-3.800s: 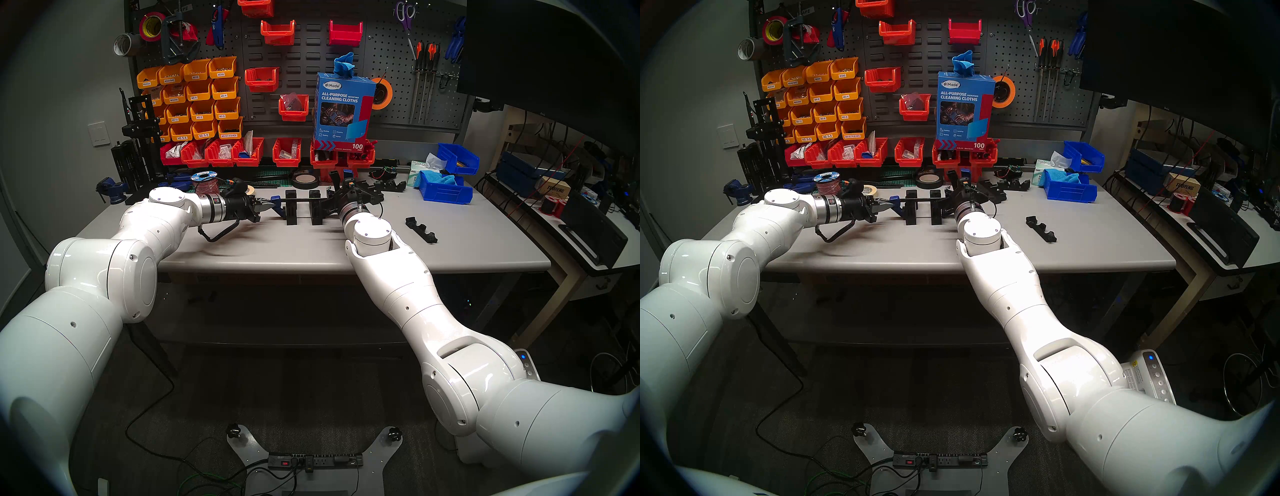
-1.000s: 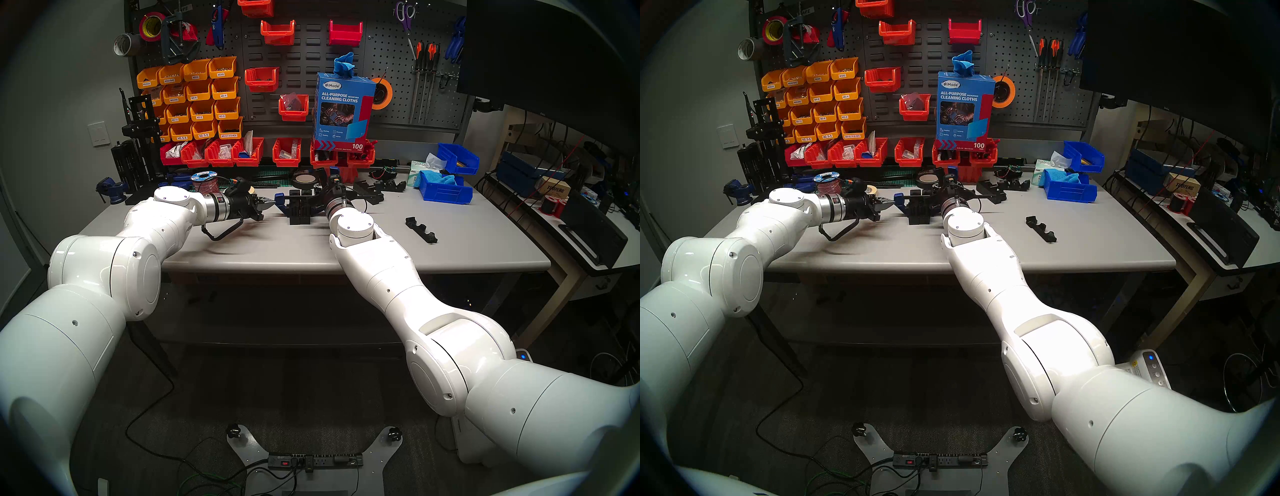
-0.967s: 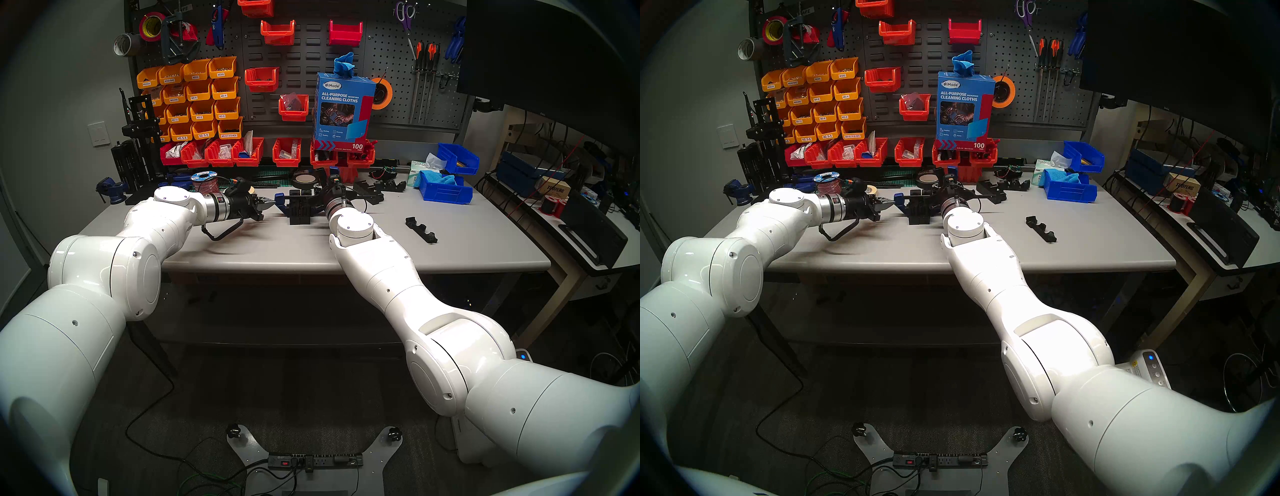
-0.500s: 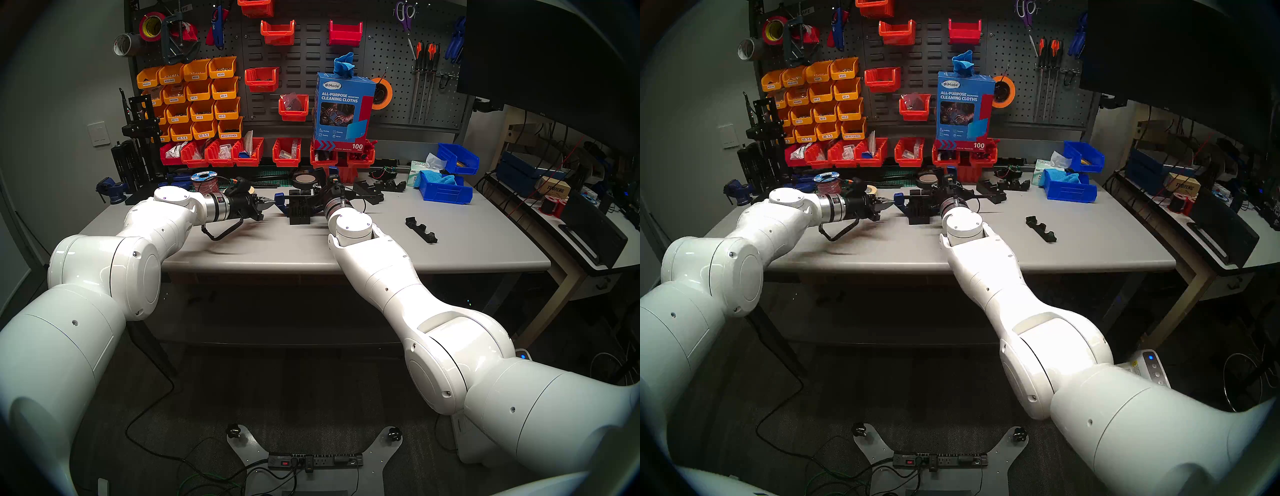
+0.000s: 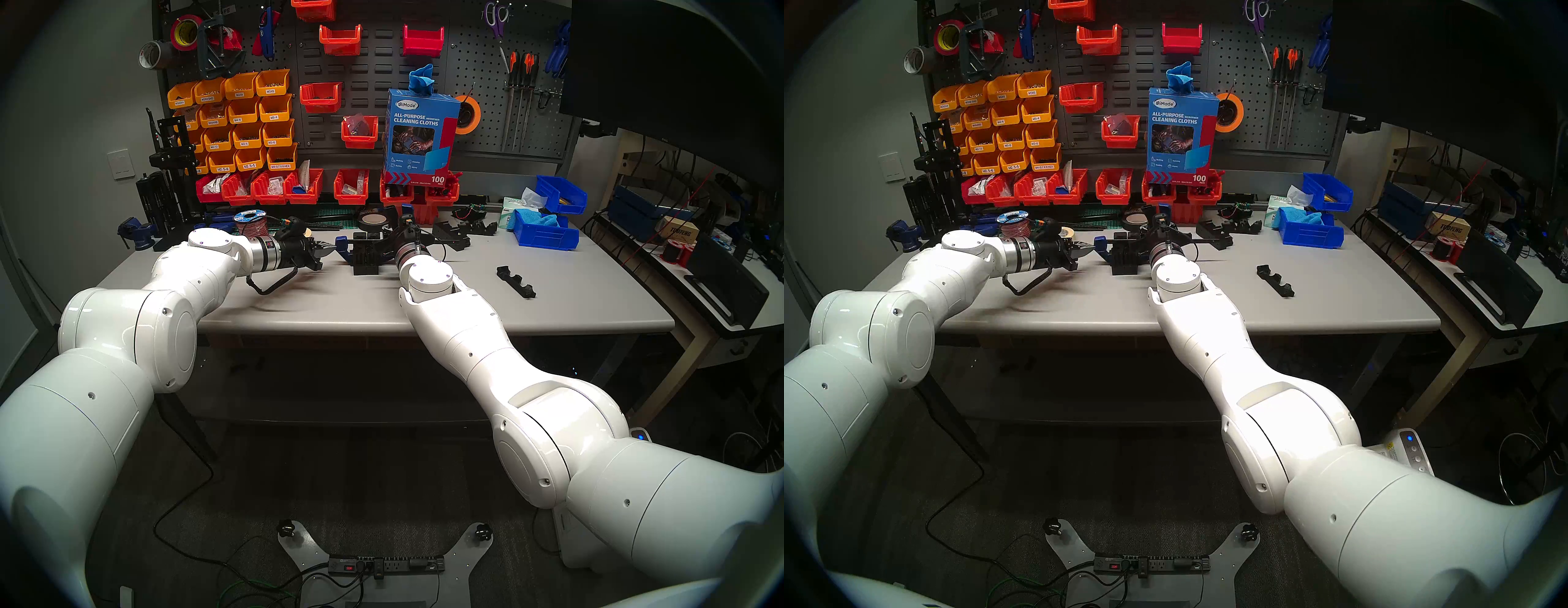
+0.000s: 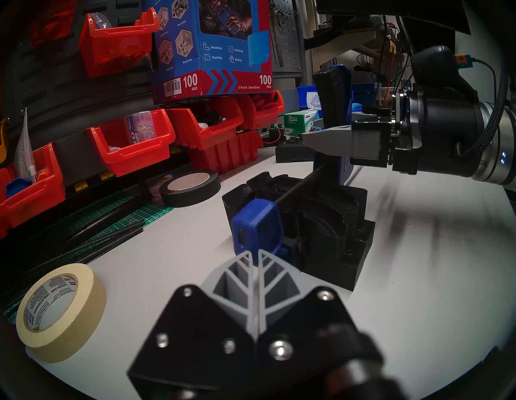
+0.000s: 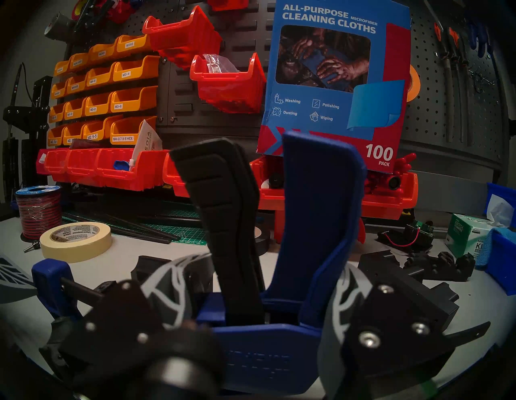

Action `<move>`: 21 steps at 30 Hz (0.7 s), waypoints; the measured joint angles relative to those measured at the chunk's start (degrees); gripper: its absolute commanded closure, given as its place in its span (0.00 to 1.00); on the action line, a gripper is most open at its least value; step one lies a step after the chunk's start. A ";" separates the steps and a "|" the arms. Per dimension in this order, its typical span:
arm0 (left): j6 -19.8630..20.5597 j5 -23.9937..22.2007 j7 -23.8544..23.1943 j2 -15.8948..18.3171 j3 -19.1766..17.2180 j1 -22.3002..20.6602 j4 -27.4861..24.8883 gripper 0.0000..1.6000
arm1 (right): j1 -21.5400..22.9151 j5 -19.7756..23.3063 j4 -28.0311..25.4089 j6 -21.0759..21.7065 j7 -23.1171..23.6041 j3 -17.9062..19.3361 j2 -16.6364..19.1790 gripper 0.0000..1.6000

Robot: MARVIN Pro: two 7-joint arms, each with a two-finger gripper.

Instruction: Clamp the two 3D printed pieces together with the clamp

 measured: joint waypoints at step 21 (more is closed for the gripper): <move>0.00 0.15 0.36 0.06 -0.19 0.00 0.11 1.00 | 0.51 0.00 1.17 -0.84 -0.68 -0.61 -0.31 1.00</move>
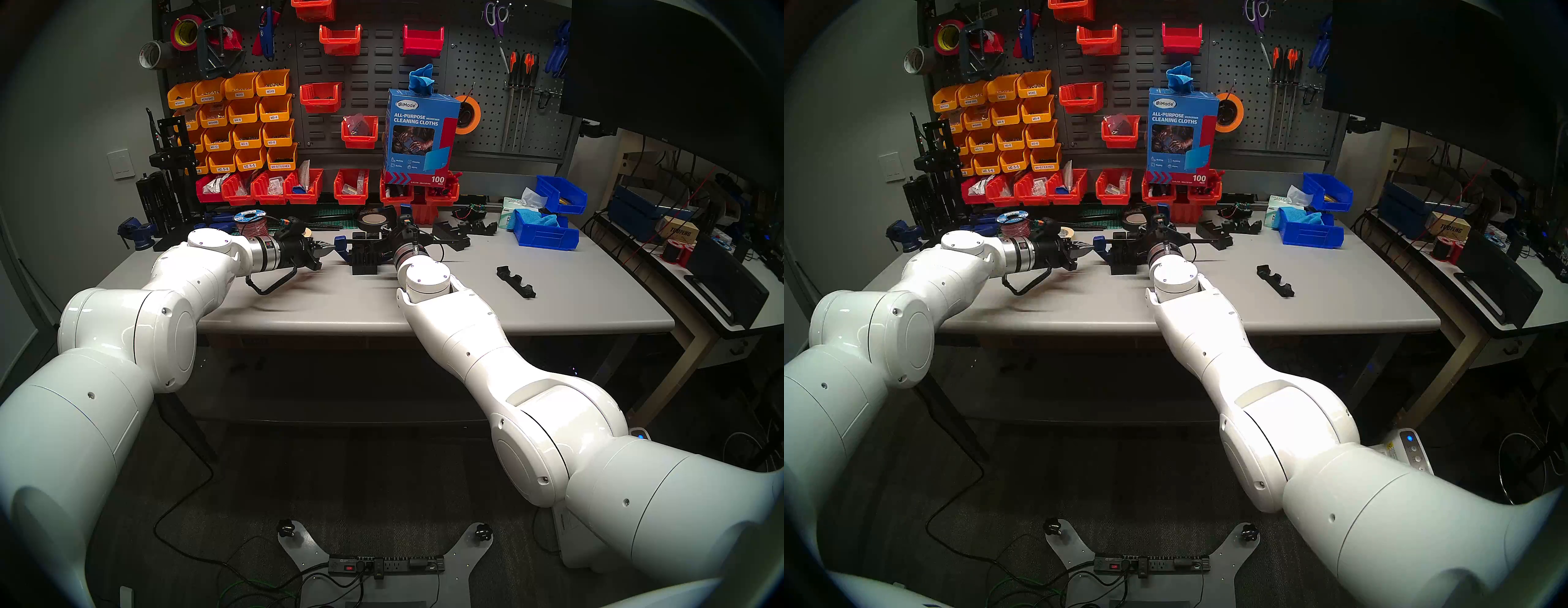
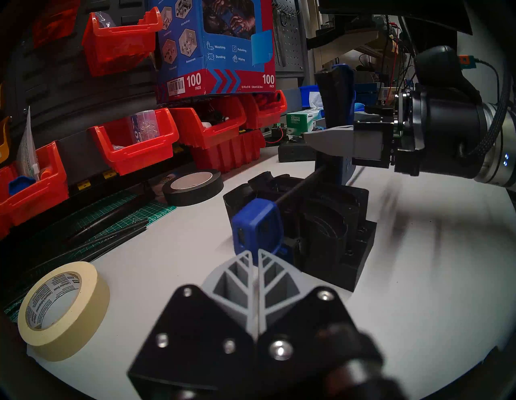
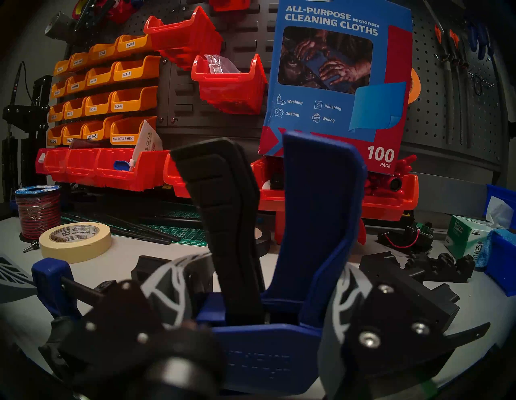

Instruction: Clamp the two 3D printed pieces together with the clamp

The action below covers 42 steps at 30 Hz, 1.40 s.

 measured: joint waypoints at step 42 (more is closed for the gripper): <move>0.00 0.07 1.13 -0.18 -0.32 0.01 0.28 1.00 | 1.58 0.09 3.01 -0.91 0.77 -1.81 -0.94 0.00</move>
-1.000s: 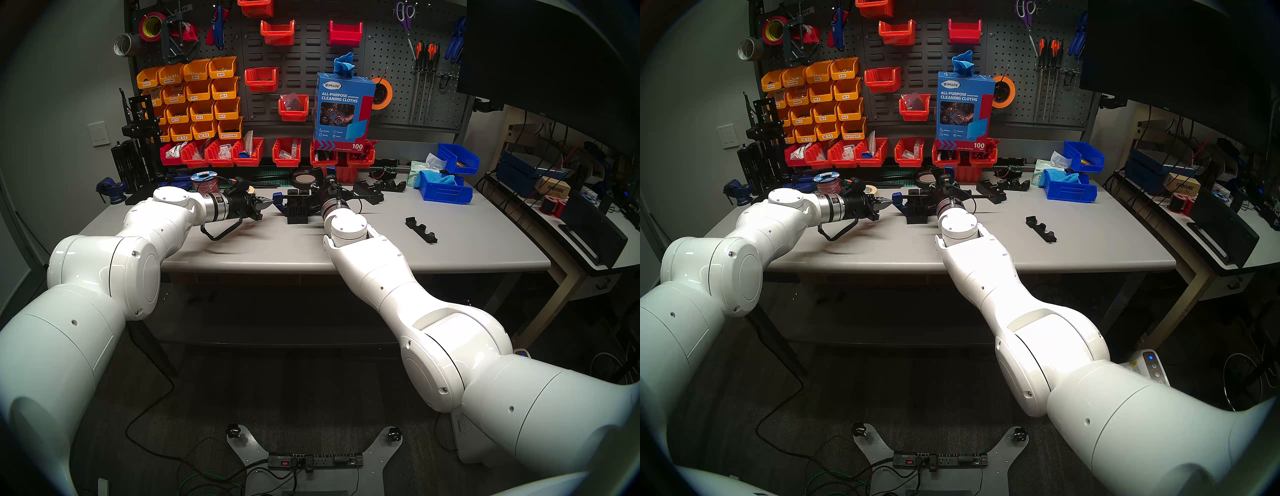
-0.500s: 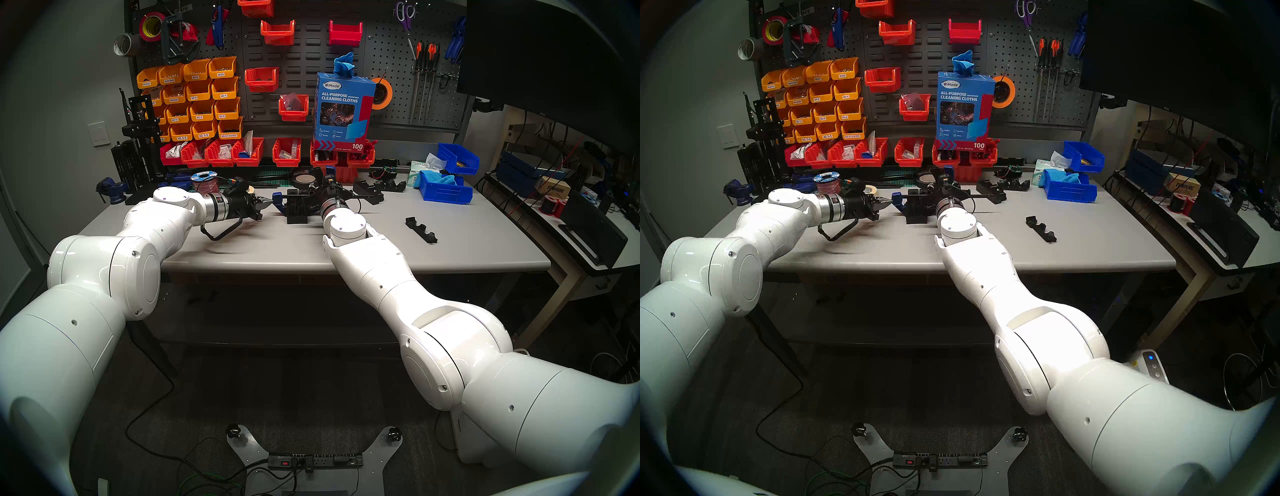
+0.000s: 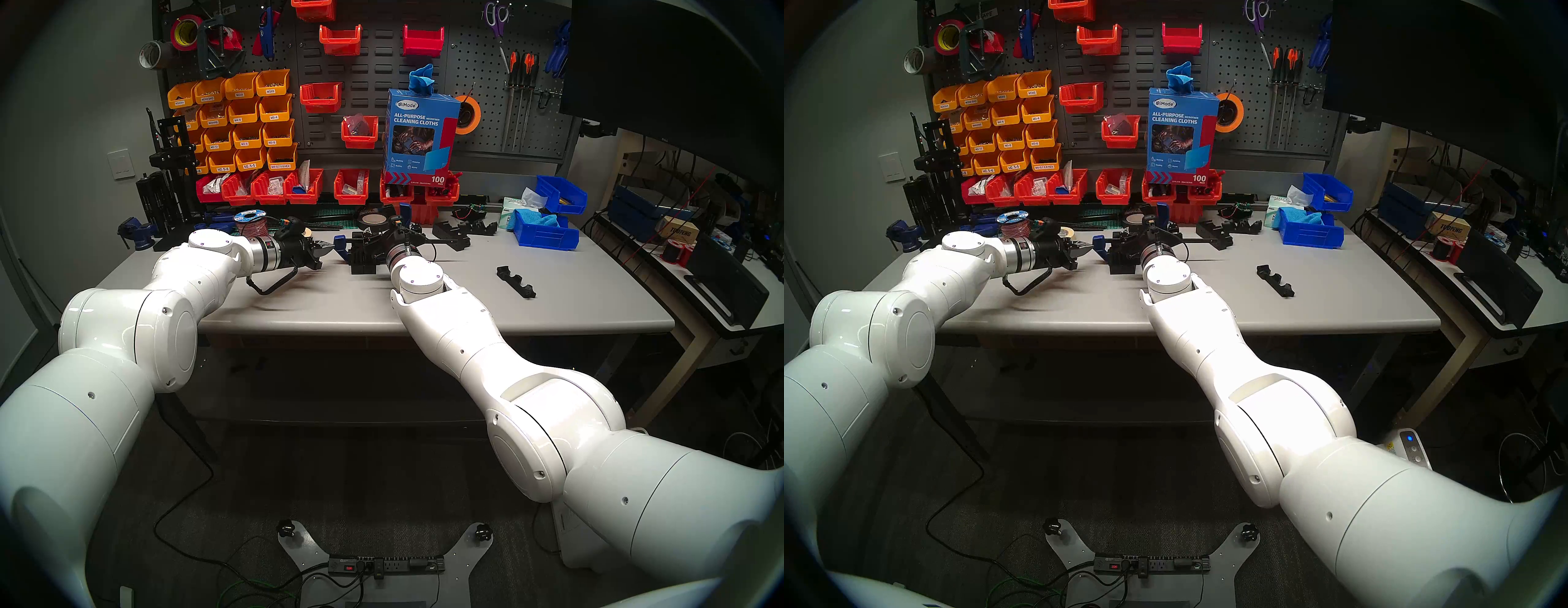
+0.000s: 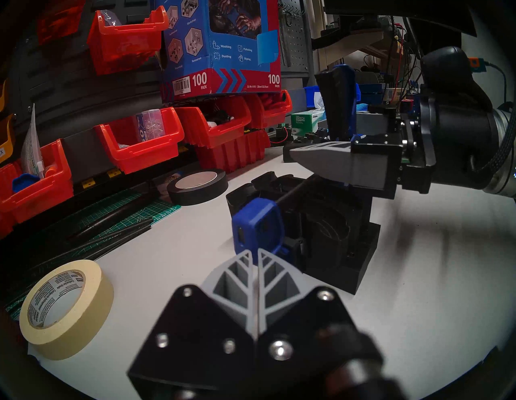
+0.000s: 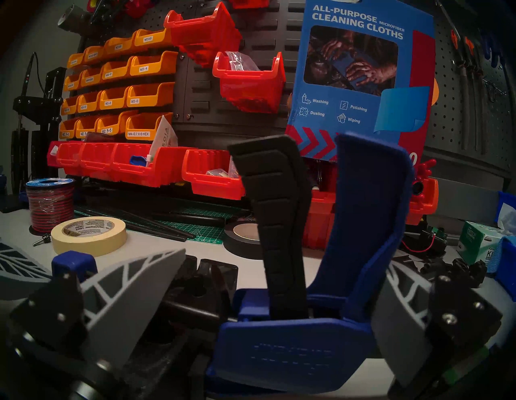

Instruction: Clamp the two 3D printed pieces together with the clamp

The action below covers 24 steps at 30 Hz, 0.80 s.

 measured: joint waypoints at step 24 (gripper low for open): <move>-0.02 0.00 0.21 -0.04 -0.25 0.03 0.16 1.00 | 0.86 -0.05 1.10 -0.33 -0.20 -0.46 -0.03 0.00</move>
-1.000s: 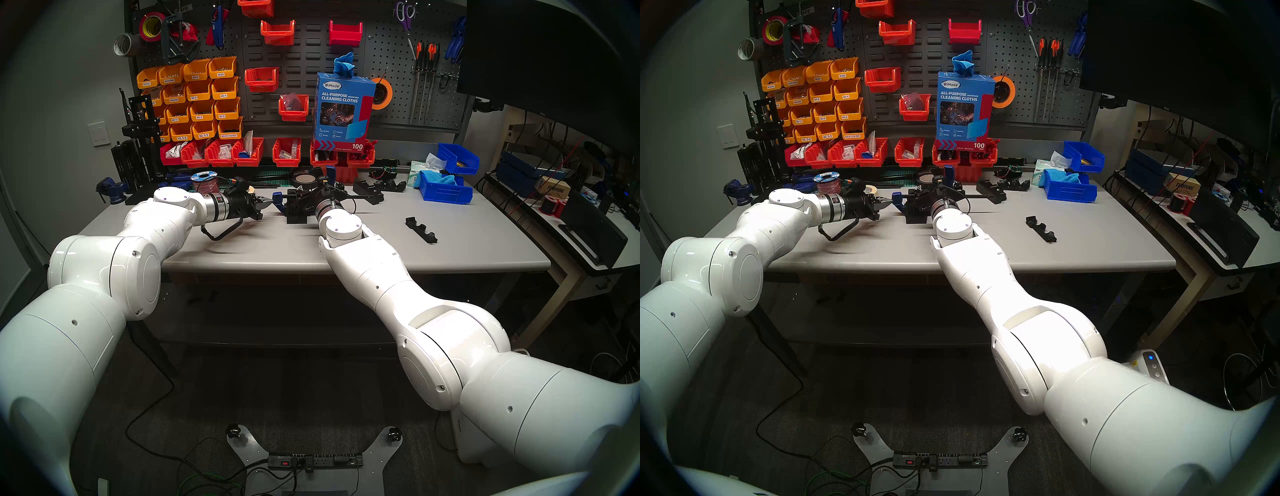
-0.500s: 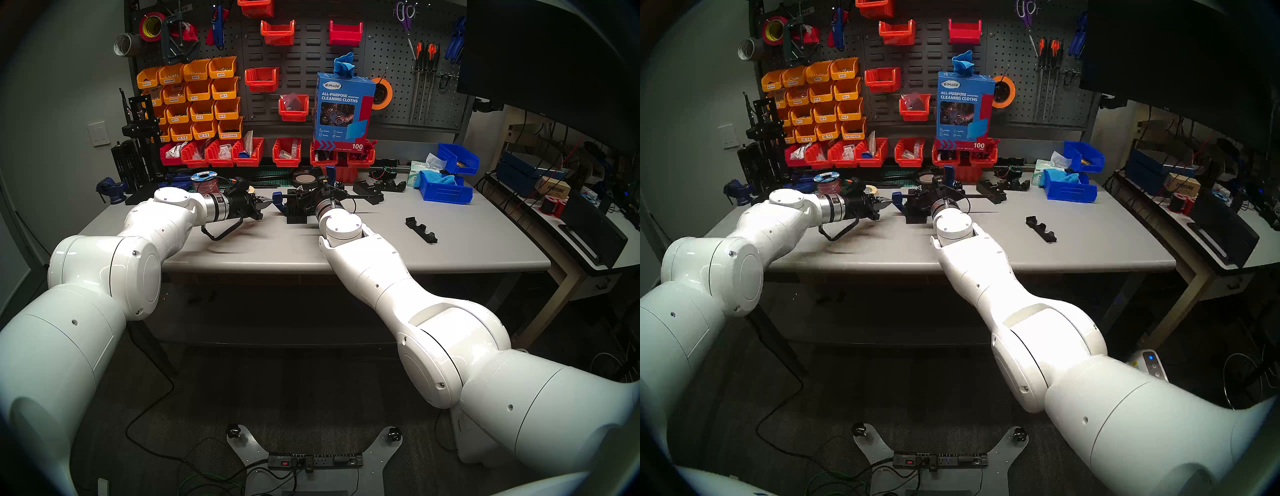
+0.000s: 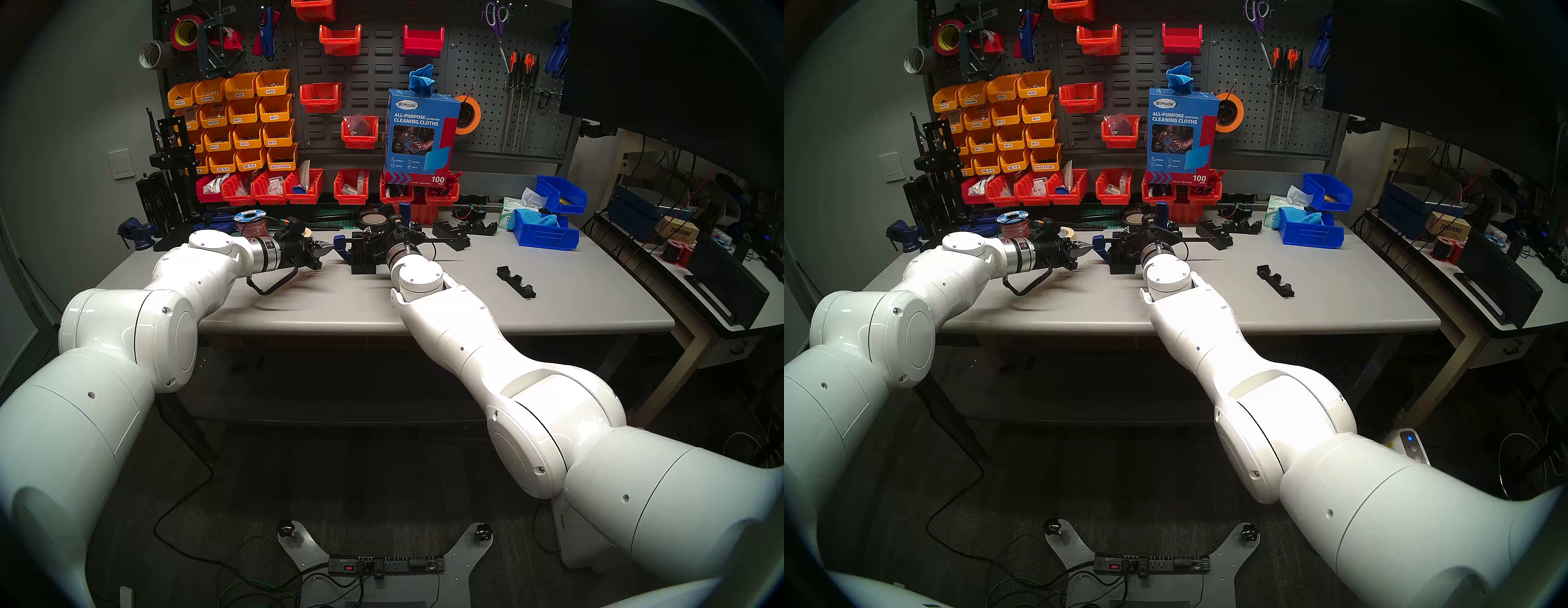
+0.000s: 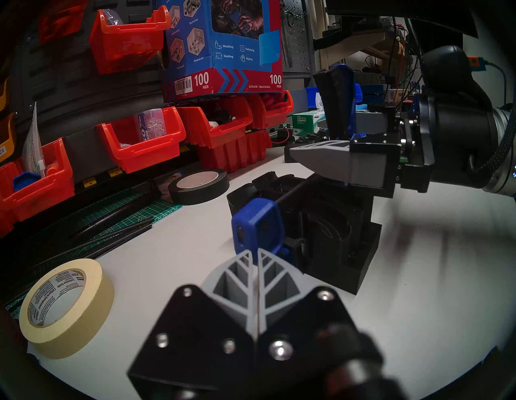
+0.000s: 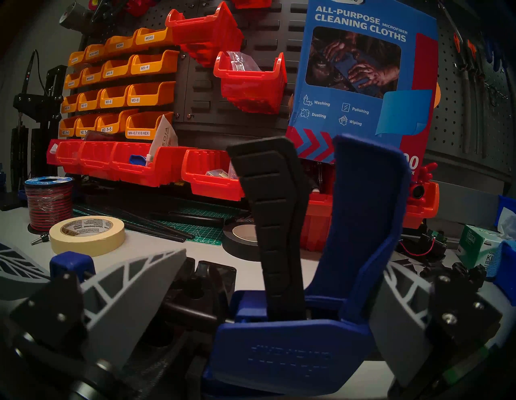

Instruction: Clamp the two 3D printed pieces together with the clamp

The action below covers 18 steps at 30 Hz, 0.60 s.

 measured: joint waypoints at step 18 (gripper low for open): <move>-0.06 -0.02 0.04 -0.19 -0.16 0.02 0.06 1.00 | -0.96 1.04 -0.37 -0.85 -4.23 1.23 -1.38 0.00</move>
